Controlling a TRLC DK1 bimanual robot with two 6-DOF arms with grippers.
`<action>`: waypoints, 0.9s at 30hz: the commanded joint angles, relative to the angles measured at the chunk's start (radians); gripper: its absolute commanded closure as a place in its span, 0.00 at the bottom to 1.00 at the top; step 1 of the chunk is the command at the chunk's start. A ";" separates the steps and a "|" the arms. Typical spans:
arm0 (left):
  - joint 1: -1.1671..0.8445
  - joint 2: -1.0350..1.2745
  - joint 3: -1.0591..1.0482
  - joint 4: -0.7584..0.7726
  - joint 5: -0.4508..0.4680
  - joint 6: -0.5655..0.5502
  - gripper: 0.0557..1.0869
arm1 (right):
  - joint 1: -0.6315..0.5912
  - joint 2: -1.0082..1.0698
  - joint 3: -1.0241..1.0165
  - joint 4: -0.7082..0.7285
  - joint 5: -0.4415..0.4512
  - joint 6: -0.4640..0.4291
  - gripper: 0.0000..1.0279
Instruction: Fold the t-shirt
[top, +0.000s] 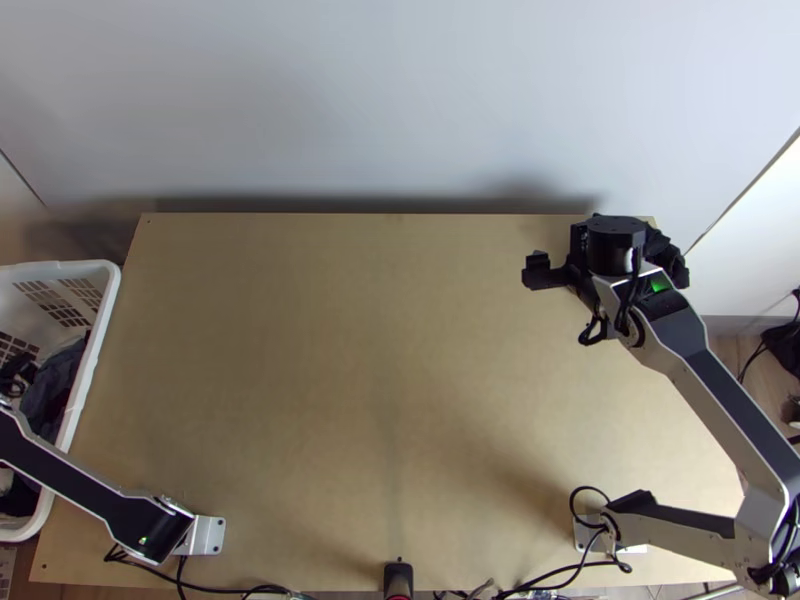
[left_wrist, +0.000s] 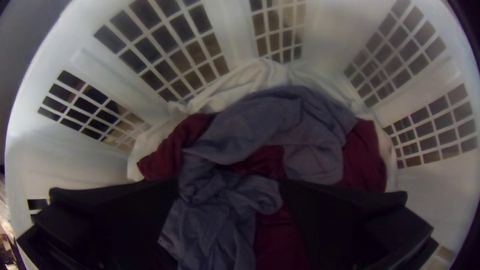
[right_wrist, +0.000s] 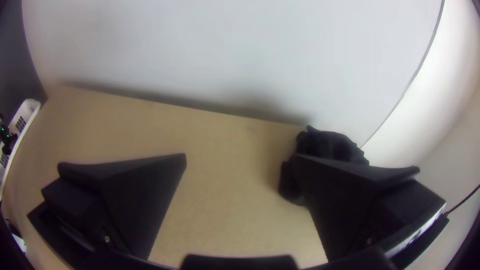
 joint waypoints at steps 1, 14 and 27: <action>0.038 0.153 0.066 0.052 -0.002 0.033 0.05 | 0.007 -0.030 0.005 -0.005 0.001 -0.017 0.05; 0.004 0.302 0.204 0.076 -0.002 0.015 0.05 | 0.008 -0.035 0.033 -0.019 0.015 -0.028 0.05; -0.003 0.338 0.227 0.158 -0.005 -0.027 0.49 | 0.008 -0.002 0.028 -0.019 0.038 -0.066 0.05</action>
